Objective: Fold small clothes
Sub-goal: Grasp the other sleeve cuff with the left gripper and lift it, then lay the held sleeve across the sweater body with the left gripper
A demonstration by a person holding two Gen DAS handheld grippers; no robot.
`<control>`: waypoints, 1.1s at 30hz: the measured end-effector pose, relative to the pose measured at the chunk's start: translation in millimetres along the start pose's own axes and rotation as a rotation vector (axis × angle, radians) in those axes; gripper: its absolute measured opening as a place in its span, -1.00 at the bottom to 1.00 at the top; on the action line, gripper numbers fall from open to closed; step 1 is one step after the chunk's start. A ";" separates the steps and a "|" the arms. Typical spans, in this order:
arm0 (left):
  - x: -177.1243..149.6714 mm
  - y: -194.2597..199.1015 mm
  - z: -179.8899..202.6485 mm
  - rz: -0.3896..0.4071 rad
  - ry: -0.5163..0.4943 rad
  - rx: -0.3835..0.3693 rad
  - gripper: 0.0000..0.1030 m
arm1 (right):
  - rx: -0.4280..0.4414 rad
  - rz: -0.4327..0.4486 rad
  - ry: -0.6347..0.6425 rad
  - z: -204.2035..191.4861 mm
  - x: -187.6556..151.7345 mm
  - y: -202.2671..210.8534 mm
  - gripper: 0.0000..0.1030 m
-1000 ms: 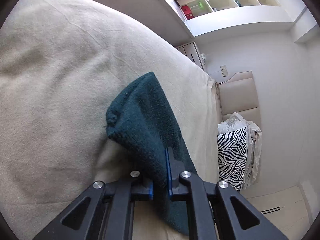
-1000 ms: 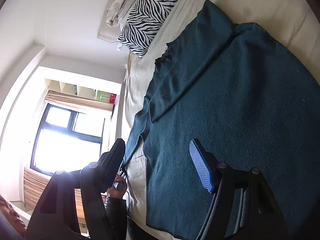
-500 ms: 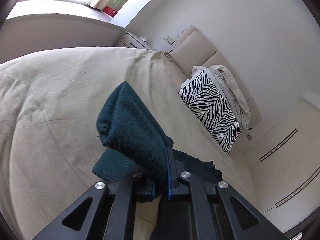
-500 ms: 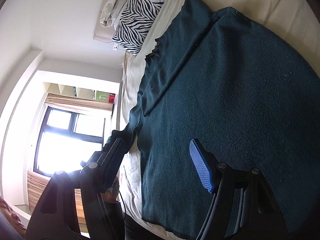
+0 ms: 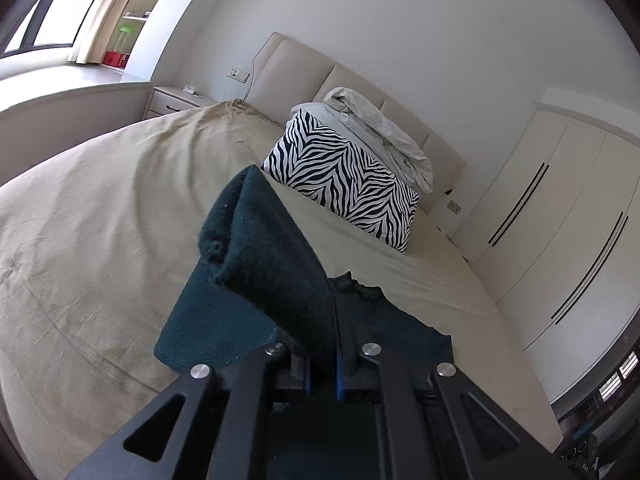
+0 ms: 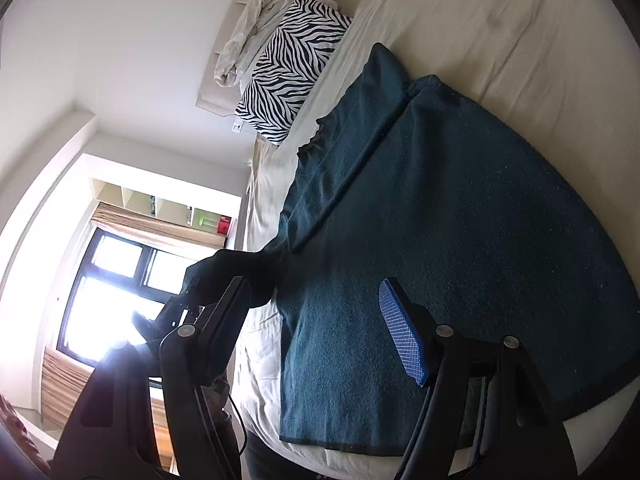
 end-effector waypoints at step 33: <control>-118.4 -112.7 87.6 -0.094 -0.609 0.155 0.60 | -0.140 -0.257 0.033 11.0 104.3 -250.4 0.47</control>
Point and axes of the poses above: each gripper's, at about its wrist camera, not at the fingertips, and y roughly against the way its jaws point, z to its right, x to its top, the point moved 1 cm from there along -y, roughly the way its jaws point, and after that the axes turned 10 degrees about x, right-handed, at the moved point
